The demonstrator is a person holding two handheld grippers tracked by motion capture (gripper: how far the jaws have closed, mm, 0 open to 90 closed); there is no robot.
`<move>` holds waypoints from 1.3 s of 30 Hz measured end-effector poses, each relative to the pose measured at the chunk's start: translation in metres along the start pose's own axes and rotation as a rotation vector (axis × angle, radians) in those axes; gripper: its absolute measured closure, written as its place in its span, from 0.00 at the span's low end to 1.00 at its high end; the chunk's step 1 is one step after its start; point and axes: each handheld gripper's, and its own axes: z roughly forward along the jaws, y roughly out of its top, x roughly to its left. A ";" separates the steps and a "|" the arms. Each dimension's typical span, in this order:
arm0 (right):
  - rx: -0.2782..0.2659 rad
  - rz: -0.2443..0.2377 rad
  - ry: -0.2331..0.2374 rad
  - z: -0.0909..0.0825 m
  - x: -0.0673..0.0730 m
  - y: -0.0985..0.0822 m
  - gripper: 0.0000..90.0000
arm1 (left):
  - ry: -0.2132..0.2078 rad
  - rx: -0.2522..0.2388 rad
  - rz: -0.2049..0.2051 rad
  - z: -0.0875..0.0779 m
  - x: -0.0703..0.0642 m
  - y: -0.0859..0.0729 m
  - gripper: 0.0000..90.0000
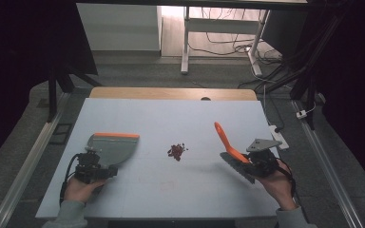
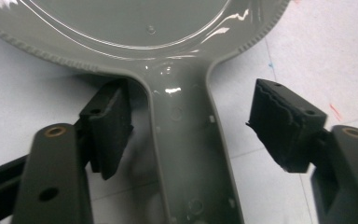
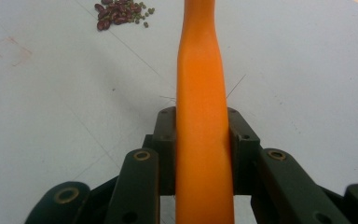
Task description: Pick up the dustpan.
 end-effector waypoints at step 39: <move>-0.002 -0.003 -0.002 0.001 0.000 0.000 0.79 | -0.056 -0.128 -0.028 -0.005 0.022 -0.008 0.69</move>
